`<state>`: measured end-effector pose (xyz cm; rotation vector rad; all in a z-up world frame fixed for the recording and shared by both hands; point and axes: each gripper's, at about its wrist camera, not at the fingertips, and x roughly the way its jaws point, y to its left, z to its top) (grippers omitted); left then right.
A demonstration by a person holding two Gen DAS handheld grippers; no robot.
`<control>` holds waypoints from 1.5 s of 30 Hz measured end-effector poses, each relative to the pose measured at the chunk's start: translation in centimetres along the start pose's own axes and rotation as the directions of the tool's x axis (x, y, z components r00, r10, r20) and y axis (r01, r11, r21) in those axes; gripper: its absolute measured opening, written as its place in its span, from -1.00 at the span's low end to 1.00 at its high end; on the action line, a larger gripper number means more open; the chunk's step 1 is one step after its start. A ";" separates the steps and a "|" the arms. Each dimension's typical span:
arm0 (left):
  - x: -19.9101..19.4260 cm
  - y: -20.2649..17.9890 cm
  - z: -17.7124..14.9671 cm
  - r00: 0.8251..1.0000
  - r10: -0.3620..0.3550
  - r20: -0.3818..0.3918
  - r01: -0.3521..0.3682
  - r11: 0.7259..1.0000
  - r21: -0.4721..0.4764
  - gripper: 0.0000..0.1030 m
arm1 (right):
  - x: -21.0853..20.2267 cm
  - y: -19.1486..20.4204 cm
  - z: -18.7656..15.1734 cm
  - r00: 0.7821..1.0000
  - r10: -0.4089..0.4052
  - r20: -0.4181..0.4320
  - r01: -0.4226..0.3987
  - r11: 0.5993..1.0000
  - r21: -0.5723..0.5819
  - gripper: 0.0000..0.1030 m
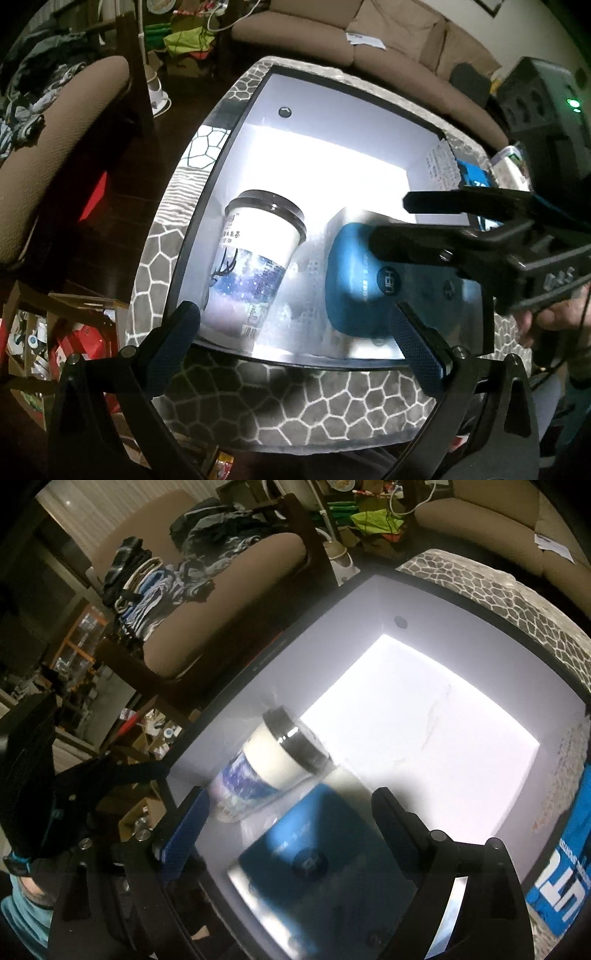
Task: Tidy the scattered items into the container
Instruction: 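Stand the cup upright beside the tissue pack and open the right tool, then withdraw both tools from the box toward the blue UTO book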
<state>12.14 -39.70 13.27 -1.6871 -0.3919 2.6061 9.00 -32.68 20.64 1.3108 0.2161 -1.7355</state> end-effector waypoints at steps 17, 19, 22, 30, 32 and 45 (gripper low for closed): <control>-4.1 -4.7 -4.2 0.998 0.020 0.057 -0.022 0.999 0.045 0.99 | -7.6 2.1 -8.9 0.994 -0.068 0.087 0.073 0.995 -0.061 1.00; -4.5 -5.7 -5.0 0.997 0.022 0.070 -0.026 0.998 0.060 0.99 | -8.5 2.3 -10.2 0.992 -0.083 0.099 0.091 0.993 -0.071 1.00; -4.9 -7.0 -5.9 0.996 0.028 0.083 -0.034 0.996 0.076 0.99 | -9.7 2.4 -12.1 0.986 -0.116 0.118 0.126 0.989 -0.080 1.00; -5.7 -10.5 -8.5 0.992 0.039 0.116 -0.051 0.994 0.101 1.00 | -12.2 2.3 -16.9 0.968 -0.176 0.177 0.193 0.977 -0.087 1.00; -5.8 -11.4 -9.0 0.991 0.042 0.126 -0.055 0.993 0.109 1.00 | -12.7 1.9 -17.8 0.967 -0.174 0.188 0.191 0.978 -0.082 1.00; -6.4 -20.6 -10.2 0.928 -0.200 0.314 0.129 0.964 0.232 1.00 | -18.9 -11.0 -25.2 0.943 -0.212 0.257 0.169 0.969 0.181 1.00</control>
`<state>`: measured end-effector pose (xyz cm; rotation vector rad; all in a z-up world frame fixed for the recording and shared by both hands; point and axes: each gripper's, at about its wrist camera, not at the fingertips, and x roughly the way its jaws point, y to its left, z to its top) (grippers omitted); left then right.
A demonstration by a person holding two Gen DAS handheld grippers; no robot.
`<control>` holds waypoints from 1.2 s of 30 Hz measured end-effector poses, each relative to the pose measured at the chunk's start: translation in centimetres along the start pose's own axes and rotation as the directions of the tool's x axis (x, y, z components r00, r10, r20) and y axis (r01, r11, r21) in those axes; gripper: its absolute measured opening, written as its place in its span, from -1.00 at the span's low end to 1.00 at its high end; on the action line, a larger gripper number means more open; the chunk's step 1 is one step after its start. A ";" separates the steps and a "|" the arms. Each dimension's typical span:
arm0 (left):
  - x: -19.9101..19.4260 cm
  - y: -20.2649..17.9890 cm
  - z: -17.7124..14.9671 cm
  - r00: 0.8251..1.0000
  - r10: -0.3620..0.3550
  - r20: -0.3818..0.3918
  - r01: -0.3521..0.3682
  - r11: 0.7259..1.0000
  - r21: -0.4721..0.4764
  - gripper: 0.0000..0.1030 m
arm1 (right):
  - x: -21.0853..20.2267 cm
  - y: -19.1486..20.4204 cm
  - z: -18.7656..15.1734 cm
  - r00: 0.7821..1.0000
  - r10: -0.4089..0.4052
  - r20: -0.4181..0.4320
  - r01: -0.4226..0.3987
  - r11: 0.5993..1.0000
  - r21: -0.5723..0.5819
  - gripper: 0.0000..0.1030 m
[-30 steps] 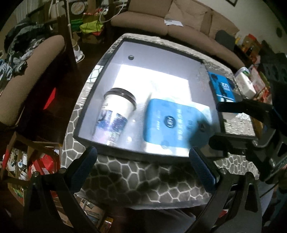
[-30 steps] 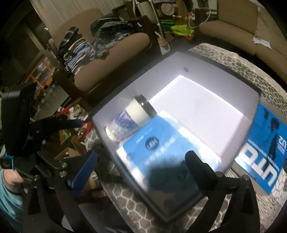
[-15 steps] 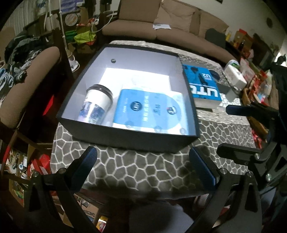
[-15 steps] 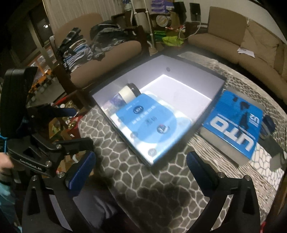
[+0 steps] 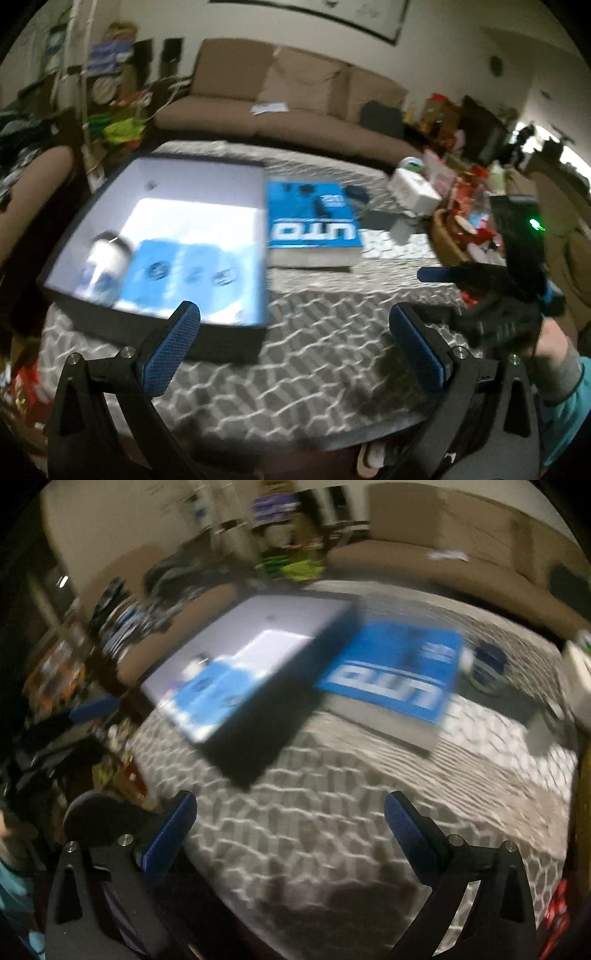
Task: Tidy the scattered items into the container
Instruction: 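Withdraw both tools from the box toward the blue UTO book, then close the right tool on the edge of the blue UTO book, then lift the book with the right tool toward the box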
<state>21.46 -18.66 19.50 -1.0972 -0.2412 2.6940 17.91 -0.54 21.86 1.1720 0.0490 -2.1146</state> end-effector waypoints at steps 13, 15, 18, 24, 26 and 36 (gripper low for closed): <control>12.4 -8.6 1.4 0.991 -0.076 -0.107 0.090 0.986 0.139 1.00 | -0.7 -15.8 0.8 0.989 0.084 0.123 -0.130 0.893 0.431 1.00; 14.1 -9.2 2.0 0.991 -0.069 -0.111 0.087 0.983 0.164 1.00 | 0.6 -17.1 1.0 0.985 0.119 0.127 -0.167 0.860 0.482 1.00; 16.3 -9.3 3.0 0.993 -0.057 -0.100 0.074 0.981 0.177 1.00 | 3.3 -19.4 1.8 0.973 0.174 0.151 -0.230 0.794 0.562 1.00; 20.5 -6.5 4.7 0.992 -0.052 -0.113 0.060 0.996 0.066 1.00 | 8.3 -21.0 3.7 0.944 0.265 0.198 -0.330 0.713 0.619 1.00; 21.6 -5.0 5.0 0.988 -0.077 -0.137 0.075 0.997 -0.023 1.00 | 10.0 -20.6 4.3 0.943 0.284 0.175 -0.330 0.715 0.616 1.00; 23.3 -4.3 5.0 0.980 -0.109 -0.169 0.097 0.992 -0.078 1.00 | 14.4 -19.2 5.8 0.915 0.376 0.146 -0.385 0.705 0.596 0.91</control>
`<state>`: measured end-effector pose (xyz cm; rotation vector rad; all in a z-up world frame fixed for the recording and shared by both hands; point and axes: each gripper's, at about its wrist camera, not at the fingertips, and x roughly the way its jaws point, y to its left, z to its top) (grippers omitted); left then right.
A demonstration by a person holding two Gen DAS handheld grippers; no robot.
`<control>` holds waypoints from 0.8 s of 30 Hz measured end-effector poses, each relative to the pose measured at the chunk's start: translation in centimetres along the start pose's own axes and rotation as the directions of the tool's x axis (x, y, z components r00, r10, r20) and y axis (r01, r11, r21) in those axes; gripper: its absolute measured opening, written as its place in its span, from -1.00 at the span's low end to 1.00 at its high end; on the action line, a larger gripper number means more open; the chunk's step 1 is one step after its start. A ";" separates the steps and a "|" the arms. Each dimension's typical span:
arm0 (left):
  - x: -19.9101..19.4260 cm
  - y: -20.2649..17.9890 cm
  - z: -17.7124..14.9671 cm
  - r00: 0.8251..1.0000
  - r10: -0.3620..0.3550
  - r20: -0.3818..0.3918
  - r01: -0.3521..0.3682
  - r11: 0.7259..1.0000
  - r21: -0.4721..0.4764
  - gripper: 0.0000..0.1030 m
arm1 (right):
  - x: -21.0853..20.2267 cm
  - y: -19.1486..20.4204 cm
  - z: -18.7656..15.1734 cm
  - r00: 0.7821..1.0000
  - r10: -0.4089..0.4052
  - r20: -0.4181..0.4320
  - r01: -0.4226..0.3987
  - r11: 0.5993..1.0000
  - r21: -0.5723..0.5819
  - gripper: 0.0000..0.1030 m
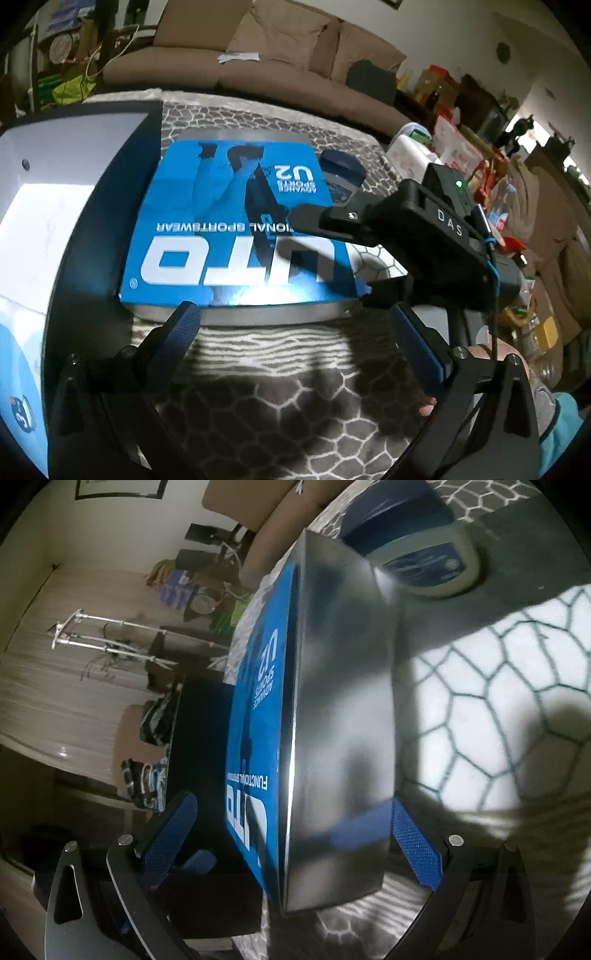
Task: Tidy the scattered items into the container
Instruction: 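Lift the book with the right tool toward the box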
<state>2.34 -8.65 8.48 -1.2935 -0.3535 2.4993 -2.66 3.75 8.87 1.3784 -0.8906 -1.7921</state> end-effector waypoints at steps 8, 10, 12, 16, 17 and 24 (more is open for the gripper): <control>-1.2 0.6 0.0 0.998 -0.065 0.018 0.066 0.996 -0.053 1.00 | -2.5 0.5 -0.4 0.998 0.053 0.028 -0.052 0.998 -0.040 0.25; -1.9 0.7 0.0 0.996 -0.076 0.036 0.078 0.996 -0.054 1.00 | -3.5 1.3 -0.7 0.997 0.070 0.039 -0.067 0.995 -0.068 0.20; -2.5 0.6 -0.1 0.994 -0.091 0.053 0.093 0.995 -0.040 1.00 | -4.4 2.3 -1.3 0.998 0.057 0.039 -0.053 0.992 -0.112 0.20; -3.9 -0.5 -0.6 0.993 -0.077 0.085 0.075 0.997 0.027 1.00 | -5.8 2.7 -4.0 0.999 0.040 0.017 -0.037 0.989 -0.145 0.20; -4.5 -0.7 -0.9 0.993 -0.074 0.095 0.069 0.996 0.048 1.00 | -6.2 2.7 -5.0 1.000 0.031 0.001 -0.031 0.988 -0.149 0.20; -8.2 -1.4 -4.0 0.991 -0.106 0.081 0.095 0.988 0.119 1.00 | -10.4 1.5 -11.4 0.999 0.032 -0.043 -0.038 0.990 -0.135 0.20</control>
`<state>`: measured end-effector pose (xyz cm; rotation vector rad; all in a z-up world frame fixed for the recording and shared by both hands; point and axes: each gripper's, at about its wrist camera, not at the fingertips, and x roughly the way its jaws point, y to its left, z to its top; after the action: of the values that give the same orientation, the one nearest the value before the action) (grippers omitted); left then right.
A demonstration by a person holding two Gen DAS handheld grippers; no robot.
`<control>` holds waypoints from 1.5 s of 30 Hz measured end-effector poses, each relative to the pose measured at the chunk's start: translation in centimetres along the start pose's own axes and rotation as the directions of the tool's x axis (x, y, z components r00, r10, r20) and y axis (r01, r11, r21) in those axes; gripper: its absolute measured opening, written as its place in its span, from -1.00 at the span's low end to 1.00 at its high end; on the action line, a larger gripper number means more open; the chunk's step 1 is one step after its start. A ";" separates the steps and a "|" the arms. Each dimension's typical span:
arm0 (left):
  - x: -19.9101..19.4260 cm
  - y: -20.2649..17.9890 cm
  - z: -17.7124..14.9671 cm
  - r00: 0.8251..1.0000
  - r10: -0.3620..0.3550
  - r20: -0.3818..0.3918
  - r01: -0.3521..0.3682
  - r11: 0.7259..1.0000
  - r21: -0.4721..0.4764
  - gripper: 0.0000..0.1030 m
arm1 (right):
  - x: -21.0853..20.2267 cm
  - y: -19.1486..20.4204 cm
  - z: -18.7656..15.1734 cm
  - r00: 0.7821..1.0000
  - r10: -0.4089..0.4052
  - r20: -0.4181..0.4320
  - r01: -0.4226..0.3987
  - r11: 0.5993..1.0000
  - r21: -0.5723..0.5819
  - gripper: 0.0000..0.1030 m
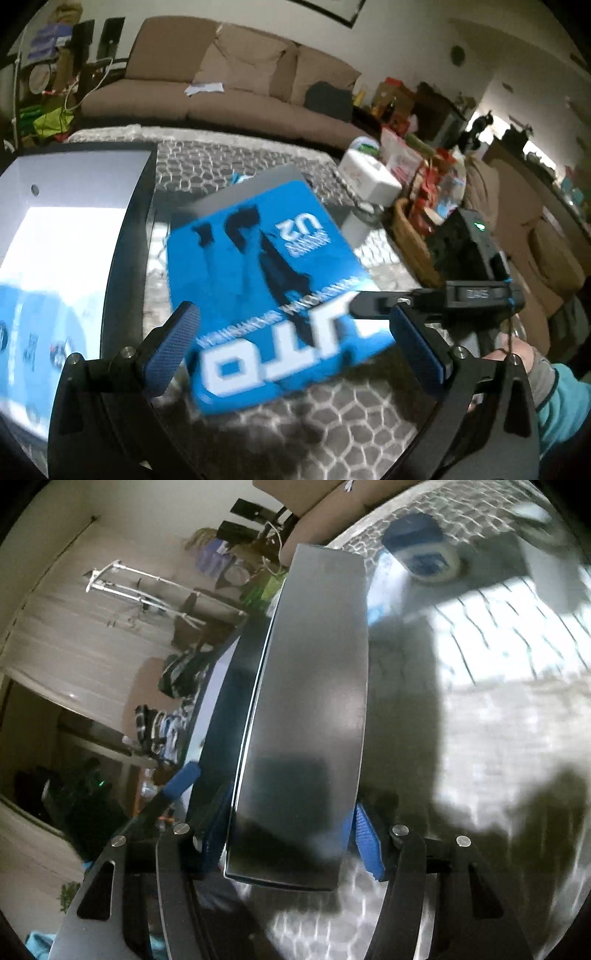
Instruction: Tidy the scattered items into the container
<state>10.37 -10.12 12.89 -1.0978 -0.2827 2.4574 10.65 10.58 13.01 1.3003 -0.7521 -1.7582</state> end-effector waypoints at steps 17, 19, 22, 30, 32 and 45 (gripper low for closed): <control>2.4 -6.0 -10.5 0.982 0.162 -0.097 -0.131 0.955 0.267 1.00 | -6.8 -4.1 -6.6 0.973 -0.212 0.092 0.203 0.974 0.097 0.33; 3.6 -6.3 -10.8 0.975 0.183 -0.124 -0.141 0.948 0.286 1.00 | -7.6 -4.0 -6.7 0.946 -0.304 0.116 0.294 0.951 0.096 0.33; 4.6 -6.7 -11.3 0.972 0.177 -0.153 -0.128 0.949 0.289 1.00 | -9.4 -3.9 -7.3 0.926 -0.347 0.148 0.335 0.937 0.099 0.33; 4.8 -9.4 -11.7 0.979 0.115 -0.168 -0.057 0.948 0.314 1.00 | -8.8 -1.8 -9.7 0.978 -0.179 0.110 0.164 0.977 0.139 0.38; 5.0 -10.0 -11.9 0.977 0.131 -0.167 -0.069 0.940 0.334 1.00 | -8.9 -1.9 -10.0 0.976 -0.186 0.112 0.165 0.971 0.173 0.42; 5.8 -13.7 -12.4 0.975 -0.022 -0.223 0.086 0.956 0.280 1.00 | -8.8 -3.6 -2.9 0.939 -0.263 0.221 0.228 0.958 0.172 0.83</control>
<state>20.31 4.78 5.69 -1.1968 0.1098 2.2156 13.78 20.03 13.41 1.3360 -0.8970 -2.1264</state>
